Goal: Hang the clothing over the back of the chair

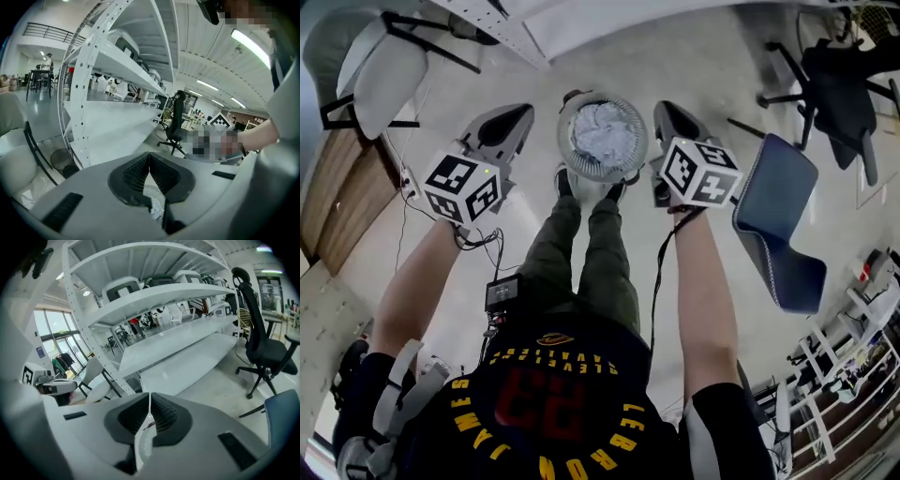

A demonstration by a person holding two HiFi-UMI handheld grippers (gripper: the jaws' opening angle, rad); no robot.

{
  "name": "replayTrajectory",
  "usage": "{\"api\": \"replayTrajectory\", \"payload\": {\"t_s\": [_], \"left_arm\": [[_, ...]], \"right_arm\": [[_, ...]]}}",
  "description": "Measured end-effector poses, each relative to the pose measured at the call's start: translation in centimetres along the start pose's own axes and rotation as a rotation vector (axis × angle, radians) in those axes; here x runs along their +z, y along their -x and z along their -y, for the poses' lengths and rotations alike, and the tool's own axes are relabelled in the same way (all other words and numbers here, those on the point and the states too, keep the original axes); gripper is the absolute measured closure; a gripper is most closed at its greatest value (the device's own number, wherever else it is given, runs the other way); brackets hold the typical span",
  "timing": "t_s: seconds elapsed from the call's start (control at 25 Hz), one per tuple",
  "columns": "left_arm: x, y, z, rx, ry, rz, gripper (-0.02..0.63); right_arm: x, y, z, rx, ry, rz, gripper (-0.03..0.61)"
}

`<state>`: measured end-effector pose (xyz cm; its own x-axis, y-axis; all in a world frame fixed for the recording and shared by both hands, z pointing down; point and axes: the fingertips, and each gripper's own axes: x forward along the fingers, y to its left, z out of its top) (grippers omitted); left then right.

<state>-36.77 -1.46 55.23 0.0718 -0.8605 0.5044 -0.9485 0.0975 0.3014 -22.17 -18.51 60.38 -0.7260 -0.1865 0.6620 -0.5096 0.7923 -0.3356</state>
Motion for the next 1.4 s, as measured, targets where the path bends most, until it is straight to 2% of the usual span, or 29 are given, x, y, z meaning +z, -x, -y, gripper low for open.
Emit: {"api": "replayTrajectory", "payload": {"t_s": [0.08,0.16,0.32,0.48,0.64,0.84,1.04,1.24,1.4], "left_arm": [[-1.8,-2.2,-1.2,0.017,-0.016,-0.034,0.611],[-4.5,-4.4,-2.0,0.021,-0.032,-0.076,0.611],[-10.7,-7.9,-3.4,0.021,-0.036,-0.15,0.609],[-17.2,-10.7,-5.4,0.027,-0.051,-0.215,0.609],[-23.4,-12.9,-7.2,0.037,-0.07,-0.27,0.609],[-29.8,-14.0,-8.8,0.051,-0.01,-0.313,0.609],[-34.3,-16.0,-10.0,0.032,0.025,-0.332,0.607],[-38.2,-18.5,-11.7,0.035,0.009,-0.36,0.607],[-40.6,-18.9,-12.3,0.033,0.019,-0.381,0.606]], "right_arm": [[-1.7,-3.3,1.3,0.014,-0.031,-0.024,0.568],[-5.1,-6.2,2.2,0.04,-0.03,-0.088,0.568],[-13.7,-10.5,3.2,0.09,0.021,-0.247,0.568],[-20.4,-14.7,4.5,0.104,0.1,-0.349,0.566],[-26.0,-19.6,5.9,0.111,0.183,-0.426,0.504],[-32.5,-24.9,7.2,0.118,0.291,-0.548,0.389],[-37.8,-30.1,8.8,0.131,0.348,-0.611,0.313],[-42.5,-34.5,10.1,0.151,0.386,-0.685,0.253],[-46.7,-36.9,10.9,0.144,0.419,-0.774,0.23]]}}
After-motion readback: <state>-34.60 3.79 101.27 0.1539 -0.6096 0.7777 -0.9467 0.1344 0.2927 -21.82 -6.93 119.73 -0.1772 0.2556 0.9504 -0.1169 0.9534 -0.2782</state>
